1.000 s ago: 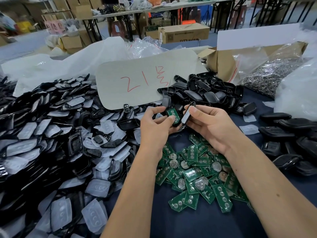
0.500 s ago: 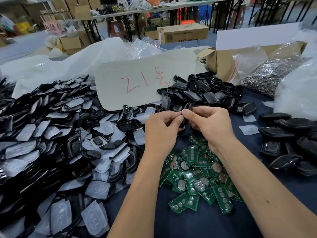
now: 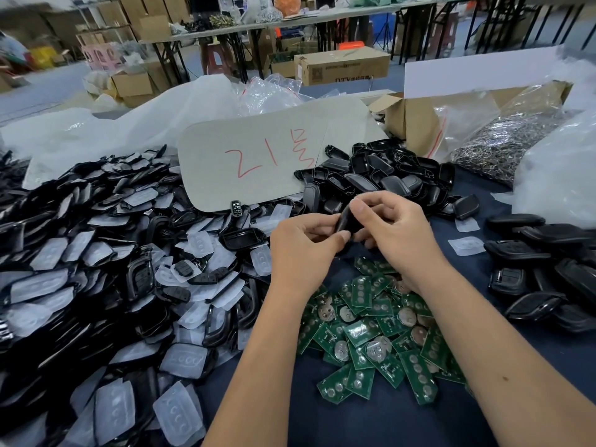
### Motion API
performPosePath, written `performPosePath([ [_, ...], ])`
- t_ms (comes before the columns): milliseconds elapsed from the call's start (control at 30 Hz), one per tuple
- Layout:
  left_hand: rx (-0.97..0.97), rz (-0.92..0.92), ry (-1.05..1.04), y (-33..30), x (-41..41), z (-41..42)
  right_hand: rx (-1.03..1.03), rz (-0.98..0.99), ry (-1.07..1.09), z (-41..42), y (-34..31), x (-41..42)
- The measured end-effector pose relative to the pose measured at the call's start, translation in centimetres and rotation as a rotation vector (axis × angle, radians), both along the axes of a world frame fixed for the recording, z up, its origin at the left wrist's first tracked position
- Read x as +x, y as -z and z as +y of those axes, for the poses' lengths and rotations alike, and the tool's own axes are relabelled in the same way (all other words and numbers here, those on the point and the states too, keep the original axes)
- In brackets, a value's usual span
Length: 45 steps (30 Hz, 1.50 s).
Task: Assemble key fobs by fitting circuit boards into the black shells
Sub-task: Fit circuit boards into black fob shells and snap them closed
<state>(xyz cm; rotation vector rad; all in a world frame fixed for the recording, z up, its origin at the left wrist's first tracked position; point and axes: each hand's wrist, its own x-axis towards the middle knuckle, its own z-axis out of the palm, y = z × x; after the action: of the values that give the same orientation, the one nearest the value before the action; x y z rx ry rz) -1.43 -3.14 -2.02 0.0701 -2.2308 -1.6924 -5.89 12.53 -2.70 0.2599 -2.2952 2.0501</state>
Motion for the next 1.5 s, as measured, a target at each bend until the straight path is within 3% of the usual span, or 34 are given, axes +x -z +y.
performPosePath([
  [133, -0.044, 0.004, 0.054, -0.2, 0.2, -0.2, -0.080, 0.041, -0.178, 0.7, 0.1, -0.1],
  [467, -0.153, -0.011, 0.072, -0.4, 0.3, -1.1, -0.036, 0.087, -0.249, 0.9, 0.0, 0.1],
  [667, -0.270, 0.013, 0.016, 0.1, 0.2, -1.3, 0.116, 0.191, -0.266, -0.1, -0.3, 0.4],
  [833, -0.241, 0.041, 0.000, -0.1, 0.3, -1.2, 0.209, 0.253, -0.245, -0.1, -0.8, 0.4],
  [900, -0.148, 0.023, 0.001, -0.4, 0.3, -1.1, 0.139, 0.225, -0.237, -0.1, -0.8, 0.4],
  [1000, 0.163, -0.059, 0.029, -0.7, 0.3, -1.1, -0.063, 0.106, -0.211, -0.1, -0.8, 0.2],
  [1167, 0.601, -0.176, 0.131, -1.0, 0.5, -1.0, -0.027, 0.025, -0.200, -0.3, -0.3, 0.3],
  [1267, 0.718, -0.188, 0.220, -1.2, 0.6, -0.9, -0.100, -0.010, -0.238, -0.4, -0.5, 0.5],
  [1500, 0.780, -0.219, 0.282, -1.3, 0.7, -0.7, -0.213, -0.068, -0.300, -0.4, -0.8, 0.5],
])
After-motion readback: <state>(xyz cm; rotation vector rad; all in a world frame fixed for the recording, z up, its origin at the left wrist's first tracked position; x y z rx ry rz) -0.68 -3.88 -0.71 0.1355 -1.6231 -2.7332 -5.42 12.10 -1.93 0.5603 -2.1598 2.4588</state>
